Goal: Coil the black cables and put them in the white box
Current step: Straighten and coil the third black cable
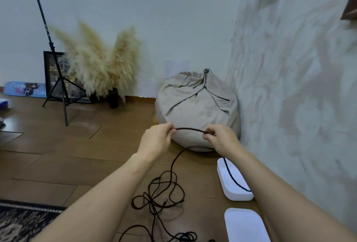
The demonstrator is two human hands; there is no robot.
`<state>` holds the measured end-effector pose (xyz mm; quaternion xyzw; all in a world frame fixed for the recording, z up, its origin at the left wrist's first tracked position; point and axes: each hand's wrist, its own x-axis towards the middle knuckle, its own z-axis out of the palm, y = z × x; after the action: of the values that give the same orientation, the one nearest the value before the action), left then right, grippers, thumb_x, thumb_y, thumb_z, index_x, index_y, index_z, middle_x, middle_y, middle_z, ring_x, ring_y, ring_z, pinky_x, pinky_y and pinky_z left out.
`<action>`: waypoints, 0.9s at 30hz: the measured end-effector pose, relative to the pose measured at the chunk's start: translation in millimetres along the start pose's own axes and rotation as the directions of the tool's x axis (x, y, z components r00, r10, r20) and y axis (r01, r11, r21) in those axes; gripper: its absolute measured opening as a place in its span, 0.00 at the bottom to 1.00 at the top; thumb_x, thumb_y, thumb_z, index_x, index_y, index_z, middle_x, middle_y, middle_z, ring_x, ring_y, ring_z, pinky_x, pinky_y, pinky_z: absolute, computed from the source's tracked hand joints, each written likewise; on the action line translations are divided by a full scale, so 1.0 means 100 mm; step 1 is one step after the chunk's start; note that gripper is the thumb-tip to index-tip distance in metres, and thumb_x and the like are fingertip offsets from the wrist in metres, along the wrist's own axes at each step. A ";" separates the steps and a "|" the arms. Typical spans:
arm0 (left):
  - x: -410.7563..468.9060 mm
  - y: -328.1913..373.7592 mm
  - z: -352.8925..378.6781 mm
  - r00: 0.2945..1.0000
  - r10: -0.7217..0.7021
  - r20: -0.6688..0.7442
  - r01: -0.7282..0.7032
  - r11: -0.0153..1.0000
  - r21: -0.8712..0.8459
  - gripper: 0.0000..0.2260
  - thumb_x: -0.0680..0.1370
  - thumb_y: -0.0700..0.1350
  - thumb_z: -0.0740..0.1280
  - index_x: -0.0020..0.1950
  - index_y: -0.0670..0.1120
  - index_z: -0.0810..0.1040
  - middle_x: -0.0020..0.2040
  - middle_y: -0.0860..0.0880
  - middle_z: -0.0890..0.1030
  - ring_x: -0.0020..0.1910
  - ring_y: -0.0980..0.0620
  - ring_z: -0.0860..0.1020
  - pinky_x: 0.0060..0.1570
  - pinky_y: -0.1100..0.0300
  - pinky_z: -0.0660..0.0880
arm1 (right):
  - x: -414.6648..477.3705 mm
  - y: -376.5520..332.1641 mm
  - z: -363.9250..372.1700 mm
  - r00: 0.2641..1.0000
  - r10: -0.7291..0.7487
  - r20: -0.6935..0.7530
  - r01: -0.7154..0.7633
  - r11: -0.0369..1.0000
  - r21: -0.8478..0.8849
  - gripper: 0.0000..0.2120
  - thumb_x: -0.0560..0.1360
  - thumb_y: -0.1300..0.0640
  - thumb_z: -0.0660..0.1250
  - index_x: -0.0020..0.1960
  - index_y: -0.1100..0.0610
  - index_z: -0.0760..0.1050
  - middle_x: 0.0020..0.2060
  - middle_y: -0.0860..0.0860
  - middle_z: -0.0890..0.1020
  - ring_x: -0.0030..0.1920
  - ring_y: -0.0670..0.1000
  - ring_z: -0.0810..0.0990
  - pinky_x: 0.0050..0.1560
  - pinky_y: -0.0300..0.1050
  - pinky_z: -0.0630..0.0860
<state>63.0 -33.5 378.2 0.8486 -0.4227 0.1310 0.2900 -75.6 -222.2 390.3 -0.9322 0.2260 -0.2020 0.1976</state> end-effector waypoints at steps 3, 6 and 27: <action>-0.02 -0.13 0.06 0.995 -0.087 0.046 0.086 0.996 0.028 0.08 0.84 0.50 0.61 0.49 0.50 0.76 0.44 0.52 0.81 0.44 0.47 0.80 0.45 0.47 0.79 | -0.02 0.08 -0.01 1.000 0.023 0.006 -0.022 0.995 -0.092 0.06 0.80 0.48 0.65 0.50 0.47 0.80 0.44 0.48 0.83 0.49 0.53 0.79 0.45 0.47 0.74; -0.01 0.09 0.08 0.985 0.017 0.169 0.010 0.987 -0.157 0.08 0.84 0.52 0.61 0.58 0.52 0.77 0.49 0.54 0.82 0.48 0.52 0.79 0.48 0.52 0.77 | 0.00 -0.02 -0.02 0.998 -0.038 -0.056 0.036 0.999 -0.033 0.06 0.80 0.49 0.64 0.48 0.46 0.78 0.41 0.46 0.82 0.47 0.52 0.79 0.40 0.46 0.70; 0.04 0.12 0.04 0.988 0.123 0.091 -0.111 0.985 -0.133 0.06 0.84 0.51 0.62 0.53 0.55 0.79 0.44 0.54 0.82 0.46 0.48 0.80 0.43 0.52 0.76 | 0.03 -0.20 -0.15 0.986 -0.167 0.000 0.166 0.984 0.066 0.09 0.78 0.43 0.68 0.44 0.45 0.83 0.31 0.43 0.77 0.36 0.43 0.73 0.35 0.38 0.64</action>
<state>55.7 -44.2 381.4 0.8075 -0.4932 0.0784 0.3141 -73.3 -210.9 412.8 -0.9414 0.1400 -0.2226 0.2112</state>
